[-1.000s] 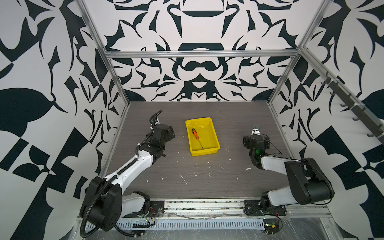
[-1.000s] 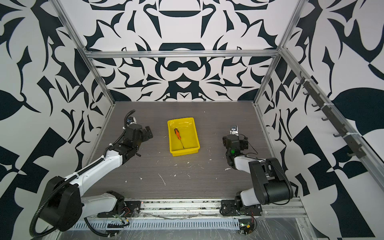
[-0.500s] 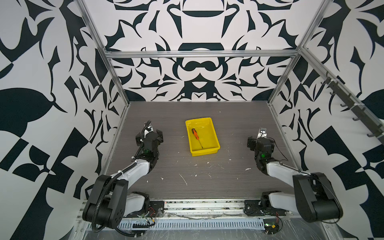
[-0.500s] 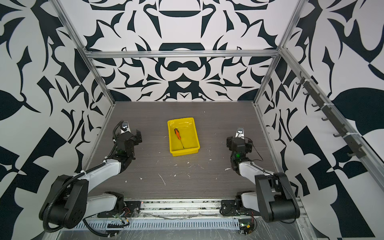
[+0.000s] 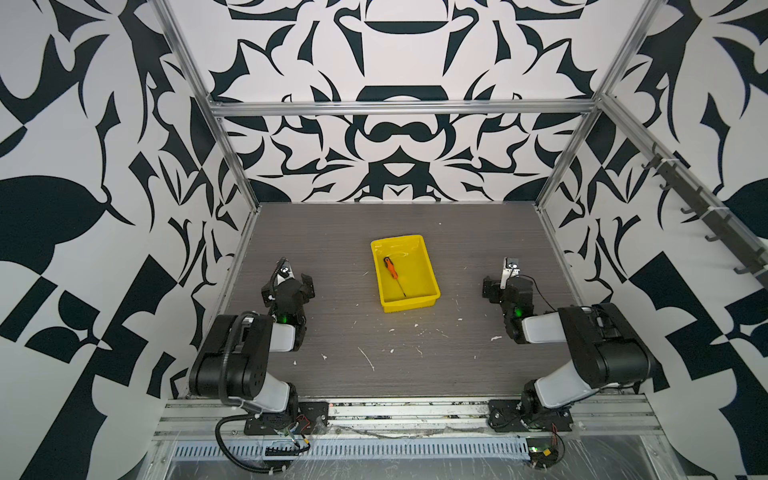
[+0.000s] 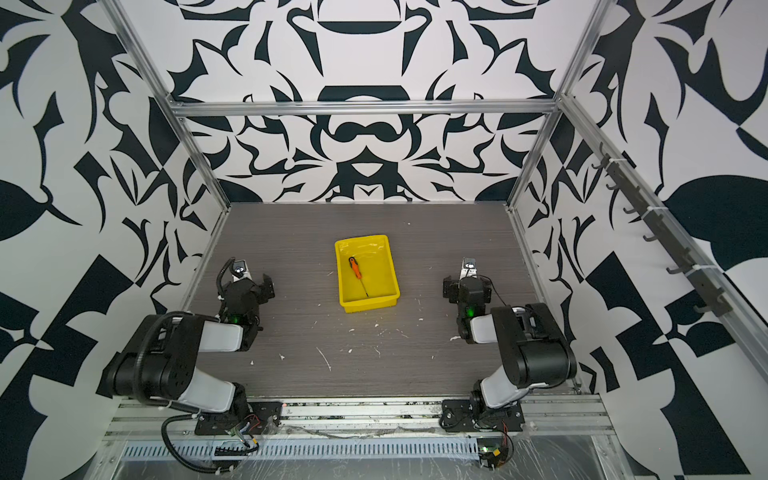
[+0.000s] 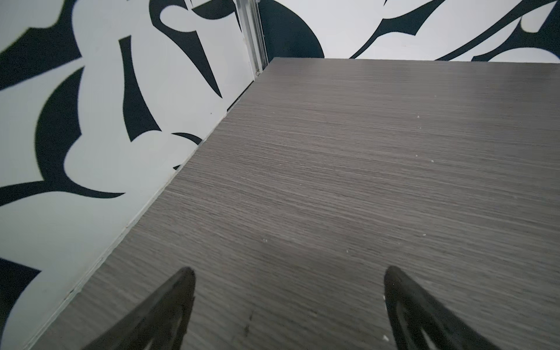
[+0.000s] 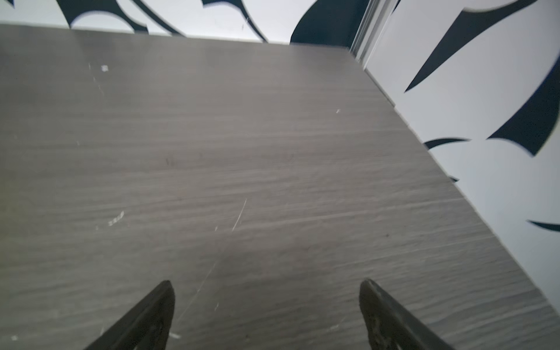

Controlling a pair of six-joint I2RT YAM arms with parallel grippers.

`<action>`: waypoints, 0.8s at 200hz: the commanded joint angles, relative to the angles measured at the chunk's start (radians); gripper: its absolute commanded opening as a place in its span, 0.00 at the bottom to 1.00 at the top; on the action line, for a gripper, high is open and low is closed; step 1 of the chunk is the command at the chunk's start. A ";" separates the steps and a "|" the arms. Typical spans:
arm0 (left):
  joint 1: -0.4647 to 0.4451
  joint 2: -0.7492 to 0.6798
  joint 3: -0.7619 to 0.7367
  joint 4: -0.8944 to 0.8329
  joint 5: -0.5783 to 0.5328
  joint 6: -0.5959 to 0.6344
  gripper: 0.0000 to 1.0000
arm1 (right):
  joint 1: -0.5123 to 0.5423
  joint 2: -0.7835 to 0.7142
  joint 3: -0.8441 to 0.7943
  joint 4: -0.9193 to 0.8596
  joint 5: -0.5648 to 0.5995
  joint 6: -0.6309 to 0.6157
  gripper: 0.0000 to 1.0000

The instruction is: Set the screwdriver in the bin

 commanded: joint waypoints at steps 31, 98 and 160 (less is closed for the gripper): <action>0.030 0.027 0.040 0.061 0.074 -0.036 1.00 | -0.005 -0.009 0.020 0.068 -0.039 0.003 1.00; 0.078 0.018 0.082 -0.036 0.157 -0.064 1.00 | -0.005 -0.014 0.028 0.045 -0.150 -0.039 1.00; 0.077 0.018 0.082 -0.036 0.157 -0.066 1.00 | -0.005 -0.011 0.030 0.044 -0.148 -0.038 1.00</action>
